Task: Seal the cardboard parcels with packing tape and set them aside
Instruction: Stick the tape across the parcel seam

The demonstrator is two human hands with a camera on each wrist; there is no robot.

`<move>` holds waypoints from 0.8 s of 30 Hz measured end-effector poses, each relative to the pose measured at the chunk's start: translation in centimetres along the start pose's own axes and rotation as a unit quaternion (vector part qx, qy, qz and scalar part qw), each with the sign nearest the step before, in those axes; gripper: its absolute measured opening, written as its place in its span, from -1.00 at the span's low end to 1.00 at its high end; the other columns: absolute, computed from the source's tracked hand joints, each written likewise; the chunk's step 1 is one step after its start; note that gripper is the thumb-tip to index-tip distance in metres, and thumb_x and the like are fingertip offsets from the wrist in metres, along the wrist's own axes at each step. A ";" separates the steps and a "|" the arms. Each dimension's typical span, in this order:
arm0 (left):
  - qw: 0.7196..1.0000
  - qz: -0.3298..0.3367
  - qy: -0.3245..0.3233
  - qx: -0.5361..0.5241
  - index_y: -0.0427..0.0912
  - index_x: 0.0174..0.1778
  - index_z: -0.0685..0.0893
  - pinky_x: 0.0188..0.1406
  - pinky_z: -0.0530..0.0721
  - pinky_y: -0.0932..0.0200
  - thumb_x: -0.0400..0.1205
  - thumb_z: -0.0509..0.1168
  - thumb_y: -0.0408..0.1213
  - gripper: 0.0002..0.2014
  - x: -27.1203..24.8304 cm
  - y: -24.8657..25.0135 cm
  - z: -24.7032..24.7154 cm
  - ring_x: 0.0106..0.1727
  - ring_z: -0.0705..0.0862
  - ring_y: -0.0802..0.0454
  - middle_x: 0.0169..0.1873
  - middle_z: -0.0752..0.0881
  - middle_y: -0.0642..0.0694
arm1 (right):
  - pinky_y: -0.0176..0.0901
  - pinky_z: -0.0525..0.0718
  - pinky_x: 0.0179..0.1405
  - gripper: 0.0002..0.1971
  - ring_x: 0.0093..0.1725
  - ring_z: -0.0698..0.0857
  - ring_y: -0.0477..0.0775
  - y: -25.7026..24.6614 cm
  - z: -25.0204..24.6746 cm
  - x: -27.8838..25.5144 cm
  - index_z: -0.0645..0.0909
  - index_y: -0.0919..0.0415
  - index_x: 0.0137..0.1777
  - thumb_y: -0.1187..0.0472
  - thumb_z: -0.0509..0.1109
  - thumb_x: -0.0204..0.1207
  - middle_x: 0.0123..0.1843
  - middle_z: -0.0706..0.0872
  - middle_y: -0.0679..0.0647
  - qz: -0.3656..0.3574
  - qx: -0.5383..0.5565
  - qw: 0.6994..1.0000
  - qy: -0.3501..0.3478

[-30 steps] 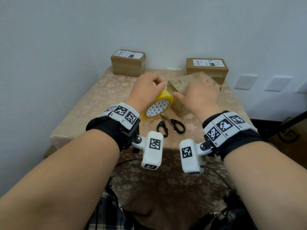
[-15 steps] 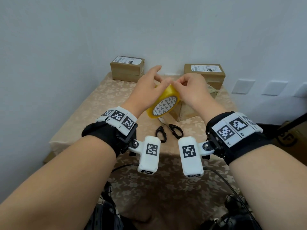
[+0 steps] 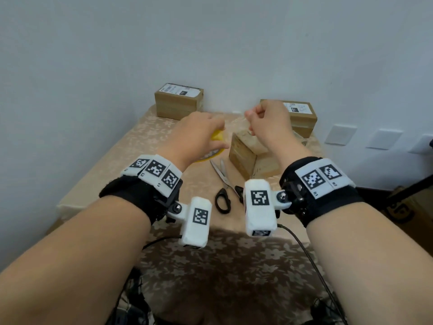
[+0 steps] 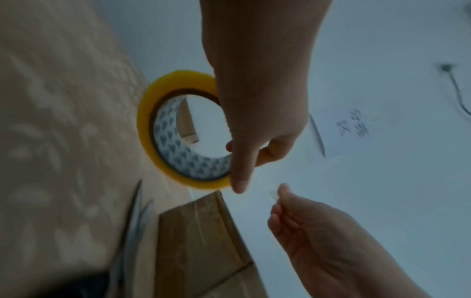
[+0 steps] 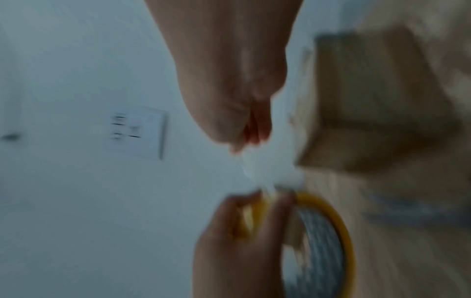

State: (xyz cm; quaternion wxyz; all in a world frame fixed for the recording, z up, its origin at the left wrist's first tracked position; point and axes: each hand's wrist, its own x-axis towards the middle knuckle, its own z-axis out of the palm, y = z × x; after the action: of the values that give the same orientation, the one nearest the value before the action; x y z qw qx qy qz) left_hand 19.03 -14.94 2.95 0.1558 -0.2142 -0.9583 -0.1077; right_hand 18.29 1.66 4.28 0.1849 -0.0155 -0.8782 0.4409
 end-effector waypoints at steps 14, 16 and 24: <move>0.998 -0.012 -0.054 -0.020 0.00 0.34 0.57 -0.06 0.36 0.17 0.55 0.34 0.11 -0.53 2.7 -0.4 0.7 0.19 0.55 -0.05 0.02 0.51 0.03 | -0.22 0.50 -0.05 -0.79 0.00 0.65 0.04 3.3 0.5 3.8 0.71 0.38 0.00 0.21 0.37 0.61 -0.10 0.72 0.13 0.008 -0.082 0.996 -0.033; 0.998 -0.013 -0.064 -0.021 -0.03 0.35 0.58 -0.03 0.38 0.17 0.56 0.35 0.10 -0.52 3.0 -0.2 1.0 0.23 0.55 -0.05 0.13 0.58 -0.03 | -0.19 0.54 -0.05 -0.78 0.08 0.68 0.12 3.7 0.7 4.0 0.71 0.42 0.02 0.23 0.37 0.60 0.00 0.76 0.21 0.011 -0.095 0.995 -0.033; 0.996 -0.017 -0.087 -0.012 -0.04 0.35 0.59 0.03 0.43 0.10 0.57 0.35 0.06 -0.54 3.5 0.8 1.7 0.28 0.54 -0.12 0.22 0.60 -0.12 | -0.14 0.61 0.02 -0.78 0.10 0.68 0.16 4.7 0.6 4.7 0.72 0.39 0.01 0.20 0.38 0.59 0.05 0.76 0.23 0.018 -0.121 0.992 -0.040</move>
State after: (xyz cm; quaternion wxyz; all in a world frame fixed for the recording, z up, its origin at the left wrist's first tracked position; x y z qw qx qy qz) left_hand 15.94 -12.43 2.73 0.0677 -0.2085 -0.9702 -0.1031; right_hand 13.10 5.02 1.73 0.1386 -0.0358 -0.9312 0.3353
